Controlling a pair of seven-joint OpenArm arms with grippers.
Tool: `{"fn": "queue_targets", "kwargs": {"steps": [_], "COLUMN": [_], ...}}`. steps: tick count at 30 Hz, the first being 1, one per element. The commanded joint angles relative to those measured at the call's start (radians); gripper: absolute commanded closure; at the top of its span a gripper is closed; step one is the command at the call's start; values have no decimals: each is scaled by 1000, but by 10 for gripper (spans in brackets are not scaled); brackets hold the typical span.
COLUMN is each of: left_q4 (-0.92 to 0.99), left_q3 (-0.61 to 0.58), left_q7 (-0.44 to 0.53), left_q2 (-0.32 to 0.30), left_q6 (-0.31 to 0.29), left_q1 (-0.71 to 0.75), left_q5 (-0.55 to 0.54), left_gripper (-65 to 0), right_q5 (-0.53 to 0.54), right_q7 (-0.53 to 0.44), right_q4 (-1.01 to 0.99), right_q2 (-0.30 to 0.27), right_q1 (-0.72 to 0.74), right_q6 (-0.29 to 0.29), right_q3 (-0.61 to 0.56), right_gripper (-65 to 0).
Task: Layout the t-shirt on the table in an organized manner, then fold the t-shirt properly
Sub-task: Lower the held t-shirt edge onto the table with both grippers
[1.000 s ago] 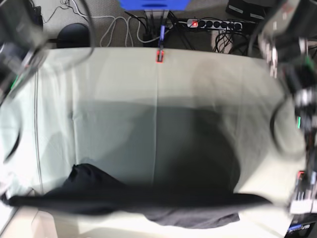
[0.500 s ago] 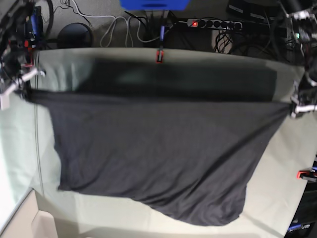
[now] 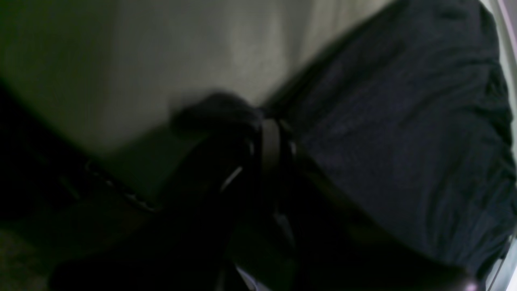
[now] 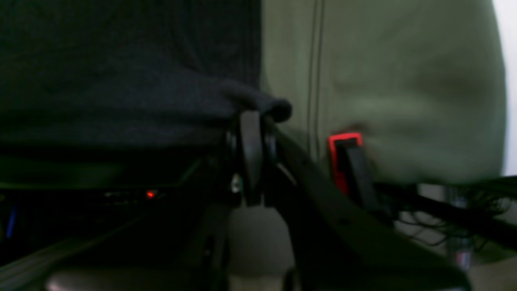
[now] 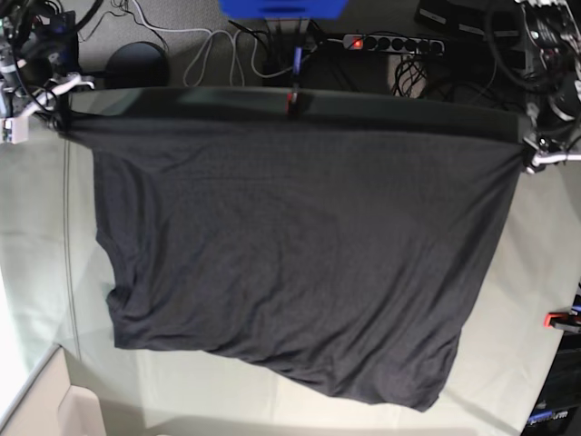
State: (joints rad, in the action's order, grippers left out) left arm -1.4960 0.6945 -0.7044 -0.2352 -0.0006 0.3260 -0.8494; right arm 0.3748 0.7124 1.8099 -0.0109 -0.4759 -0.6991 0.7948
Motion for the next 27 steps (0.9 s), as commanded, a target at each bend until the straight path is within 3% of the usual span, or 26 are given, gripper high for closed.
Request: {"fn": "queue_targets", "kwargs": {"steps": [1, 12, 27], "left_q4": [-16, 108, 105], "left_q3": [7, 9, 1], "left_q7": [15, 16, 15], "left_q2": [-16, -17, -14], "left_q6": [-3, -5, -5], "left_q1": [8, 22, 26], "left_q5": [-8, -17, -17], "left_gripper": [-1, -2, -2], "right_q5": [10, 10, 10], "right_q7": [-20, -83, -96], "right_q4": [-6, -144, -203], "right_q2": [-27, -37, -34], "right_q1": [-5, -25, -28], "right_q6": [1, 1, 1], "right_q3": [8, 1, 1], "right_gripper": [0, 0, 0]}}
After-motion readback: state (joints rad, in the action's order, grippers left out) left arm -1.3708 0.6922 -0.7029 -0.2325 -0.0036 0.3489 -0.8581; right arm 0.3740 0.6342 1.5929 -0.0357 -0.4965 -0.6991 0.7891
